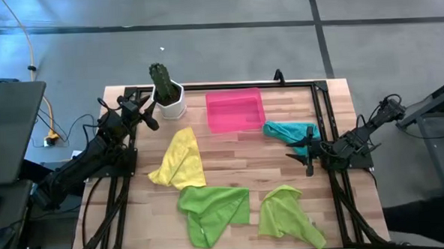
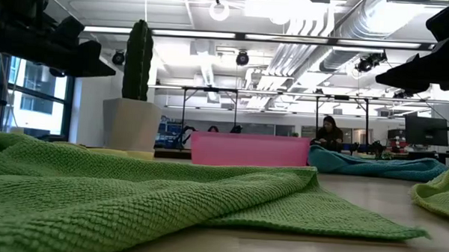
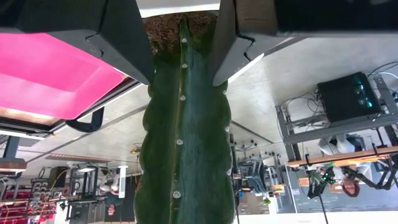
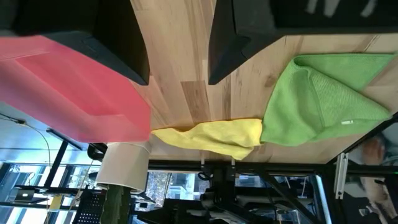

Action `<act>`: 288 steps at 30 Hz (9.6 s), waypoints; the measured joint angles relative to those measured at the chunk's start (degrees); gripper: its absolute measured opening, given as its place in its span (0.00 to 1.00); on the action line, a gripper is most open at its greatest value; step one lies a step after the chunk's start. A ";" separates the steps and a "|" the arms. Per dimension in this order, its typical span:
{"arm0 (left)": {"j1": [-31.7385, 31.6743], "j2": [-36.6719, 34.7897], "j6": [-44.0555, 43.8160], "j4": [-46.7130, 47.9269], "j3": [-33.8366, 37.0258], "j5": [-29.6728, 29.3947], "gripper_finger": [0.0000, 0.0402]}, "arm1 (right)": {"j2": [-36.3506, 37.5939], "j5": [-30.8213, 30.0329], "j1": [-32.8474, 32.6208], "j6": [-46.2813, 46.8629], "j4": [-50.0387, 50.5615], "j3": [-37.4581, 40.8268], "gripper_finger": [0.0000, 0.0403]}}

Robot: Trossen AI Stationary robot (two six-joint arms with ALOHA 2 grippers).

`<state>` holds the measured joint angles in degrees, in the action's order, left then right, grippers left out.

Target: Roll microfiber towels into tight, uniform cylinder then place into a basket

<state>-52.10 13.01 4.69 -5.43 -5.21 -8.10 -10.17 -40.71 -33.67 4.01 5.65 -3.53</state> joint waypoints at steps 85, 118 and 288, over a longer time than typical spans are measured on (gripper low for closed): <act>0.02 0.01 0.00 0.00 0.02 0.00 0.37 | 0.01 0.04 1.13 0.00 -0.01 0.00 0.39; 0.01 -0.01 0.00 0.01 0.01 0.02 0.37 | 0.02 0.04 49.06 0.00 -0.01 0.01 0.39; 68.08 73.66 -27.27 -11.54 -29.11 -13.61 0.37 | -77.34 60.87 1.18 49.24 -3.40 -34.34 0.39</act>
<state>15.99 86.67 -22.58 -16.97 -34.33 -21.70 -87.51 20.16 -32.49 53.25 2.25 -37.87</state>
